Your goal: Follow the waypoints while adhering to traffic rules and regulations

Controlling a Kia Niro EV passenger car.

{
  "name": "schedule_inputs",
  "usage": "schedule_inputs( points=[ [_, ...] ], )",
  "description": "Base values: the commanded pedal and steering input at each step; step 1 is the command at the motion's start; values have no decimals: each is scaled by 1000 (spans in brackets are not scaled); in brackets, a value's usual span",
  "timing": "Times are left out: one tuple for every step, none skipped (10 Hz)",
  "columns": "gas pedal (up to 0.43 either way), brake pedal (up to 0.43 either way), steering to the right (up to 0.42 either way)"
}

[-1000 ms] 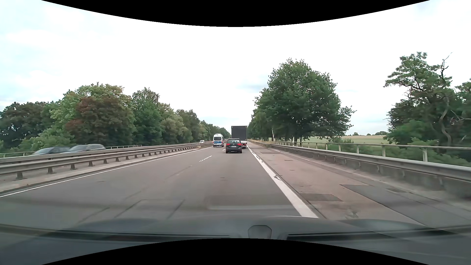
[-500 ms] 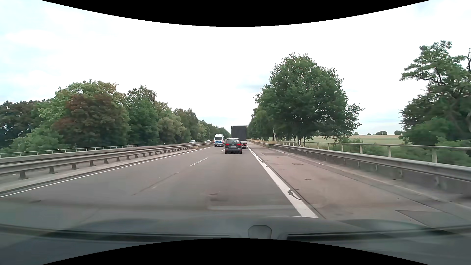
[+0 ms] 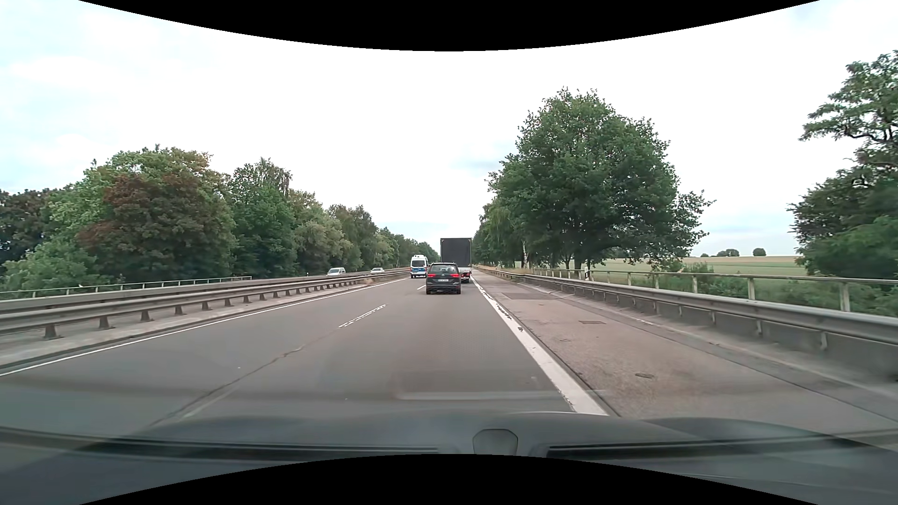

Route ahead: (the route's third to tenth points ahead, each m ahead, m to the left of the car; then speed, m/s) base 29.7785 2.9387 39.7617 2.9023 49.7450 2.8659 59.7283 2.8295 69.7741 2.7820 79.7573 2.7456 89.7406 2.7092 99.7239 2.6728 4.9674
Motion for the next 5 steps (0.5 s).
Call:
schedule_inputs(
  points=[
    [79,0,-1],
    [79,0,-1],
    [79,0,-1],
    [79,0,-1],
    [79,0,-1]
  ],
)
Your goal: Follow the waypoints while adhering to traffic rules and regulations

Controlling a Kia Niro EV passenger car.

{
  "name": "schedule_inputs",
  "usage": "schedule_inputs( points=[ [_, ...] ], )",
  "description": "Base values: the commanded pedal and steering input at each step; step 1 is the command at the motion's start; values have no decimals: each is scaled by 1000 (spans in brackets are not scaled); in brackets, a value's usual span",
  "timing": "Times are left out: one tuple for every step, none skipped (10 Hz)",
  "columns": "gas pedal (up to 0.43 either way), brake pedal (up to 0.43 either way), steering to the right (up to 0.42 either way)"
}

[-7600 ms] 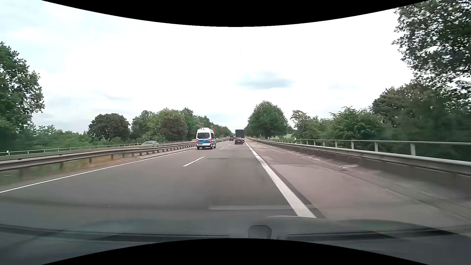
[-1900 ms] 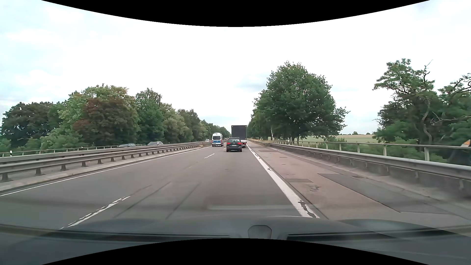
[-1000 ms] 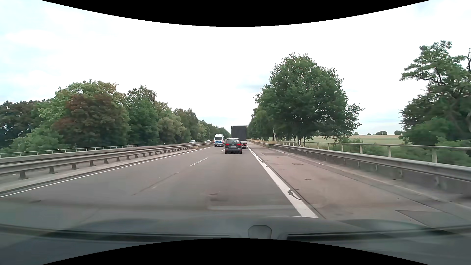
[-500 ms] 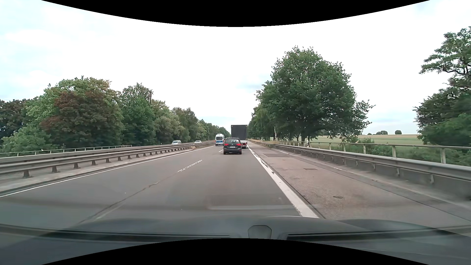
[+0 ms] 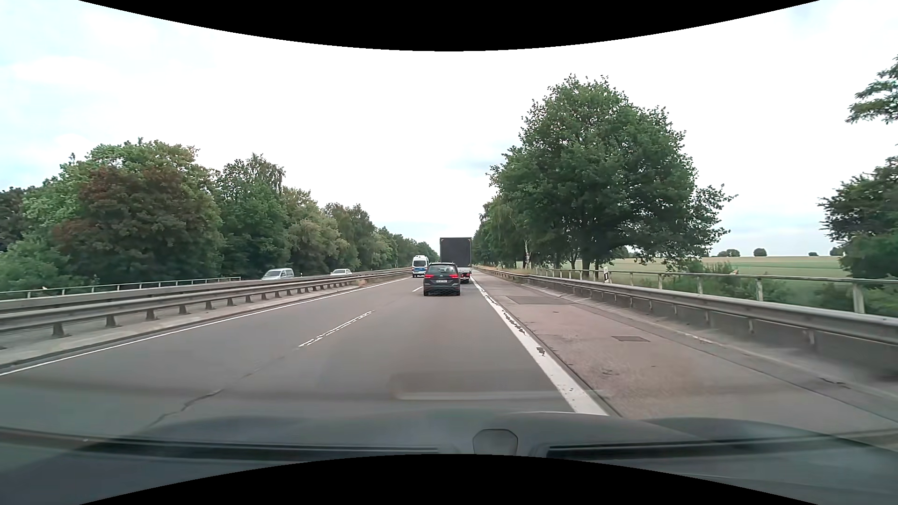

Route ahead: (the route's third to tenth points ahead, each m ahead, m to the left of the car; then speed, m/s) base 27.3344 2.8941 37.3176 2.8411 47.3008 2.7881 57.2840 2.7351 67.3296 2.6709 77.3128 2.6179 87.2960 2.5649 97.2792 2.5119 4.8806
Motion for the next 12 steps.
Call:
schedule_inputs(
  points=[
    [79,0,-1],
    [79,0,-1],
    [79,0,-1],
    [79,0,-1],
    [79,0,-1],
    [79,0,0],
    [79,0,0],
    [79,0,0],
    [79,0,0],
    [79,0,-1],
    [79,0,-1],
    [79,0,-1]
  ],
)
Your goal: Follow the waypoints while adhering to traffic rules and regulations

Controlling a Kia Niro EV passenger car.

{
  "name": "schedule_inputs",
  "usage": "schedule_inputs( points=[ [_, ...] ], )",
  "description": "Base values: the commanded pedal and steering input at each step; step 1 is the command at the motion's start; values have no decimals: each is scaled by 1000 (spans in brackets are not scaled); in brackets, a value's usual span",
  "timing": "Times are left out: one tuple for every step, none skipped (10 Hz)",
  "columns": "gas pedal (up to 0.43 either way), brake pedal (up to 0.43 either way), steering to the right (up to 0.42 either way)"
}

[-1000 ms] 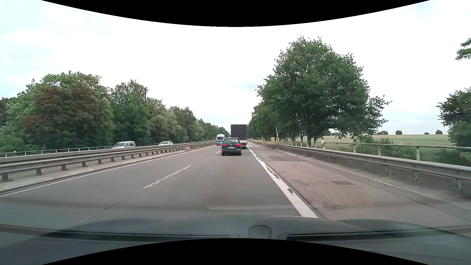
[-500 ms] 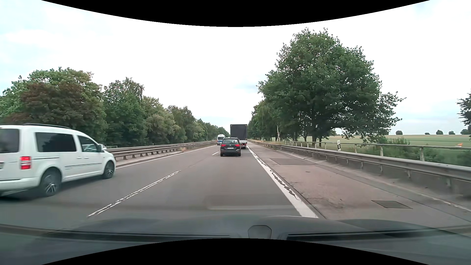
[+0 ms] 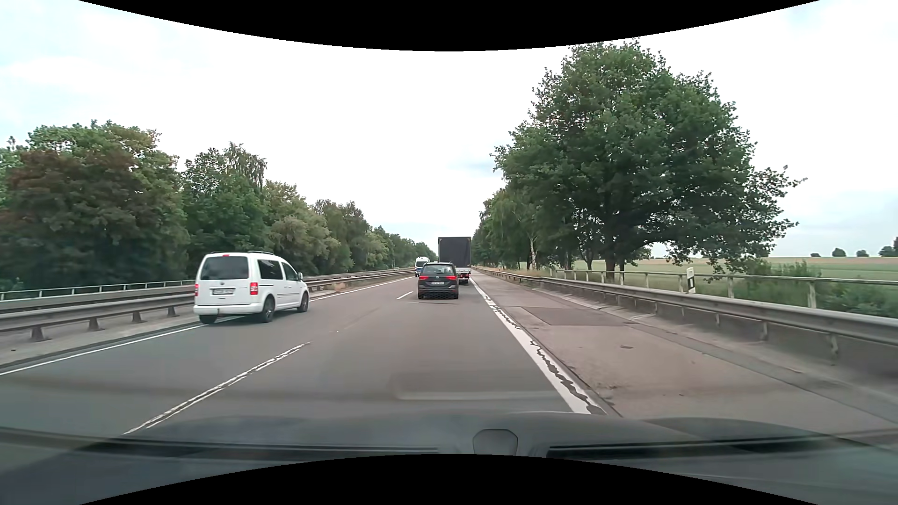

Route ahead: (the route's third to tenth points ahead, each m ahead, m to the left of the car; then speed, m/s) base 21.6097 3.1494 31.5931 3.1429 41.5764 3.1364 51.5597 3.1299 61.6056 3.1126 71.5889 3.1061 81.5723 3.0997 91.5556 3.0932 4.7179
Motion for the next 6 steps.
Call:
schedule_inputs(
  points=[
    [79,0,-1],
    [79,0,-1],
    [79,0,-2],
    [79,0,-2],
    [79,0,-2],
    [79,0,-3]
  ],
)
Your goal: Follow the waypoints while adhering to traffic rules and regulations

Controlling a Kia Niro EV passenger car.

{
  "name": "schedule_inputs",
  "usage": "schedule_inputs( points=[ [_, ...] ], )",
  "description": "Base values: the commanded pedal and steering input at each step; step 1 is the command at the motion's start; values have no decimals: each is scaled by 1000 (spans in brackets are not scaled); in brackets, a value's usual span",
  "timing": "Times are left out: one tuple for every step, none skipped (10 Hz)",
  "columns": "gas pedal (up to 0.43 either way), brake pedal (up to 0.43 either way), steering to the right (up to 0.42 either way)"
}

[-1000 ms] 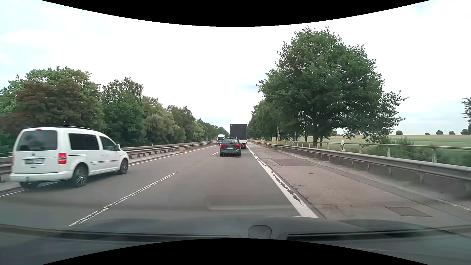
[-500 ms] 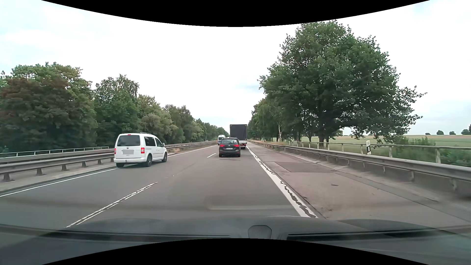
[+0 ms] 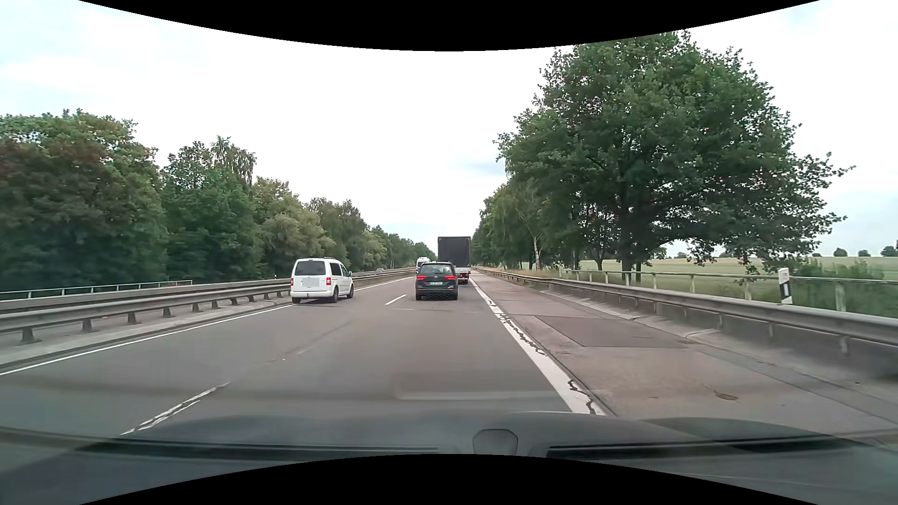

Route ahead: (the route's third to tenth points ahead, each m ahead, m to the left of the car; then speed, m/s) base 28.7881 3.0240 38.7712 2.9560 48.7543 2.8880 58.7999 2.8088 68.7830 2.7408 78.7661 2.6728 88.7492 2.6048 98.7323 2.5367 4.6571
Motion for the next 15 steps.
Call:
schedule_inputs(
  points=[
    [79,0,-4],
    [79,0,-4],
    [79,0,-4],
    [79,0,-4],
    [79,0,-4],
    [79,0,-5],
    [79,0,-4],
    [79,0,-4],
    [79,0,-3],
    [79,0,-3],
    [79,0,-3],
    [79,0,-4],
    [79,0,-4],
    [79,0,-3],
    [79,0,0]
  ],
)
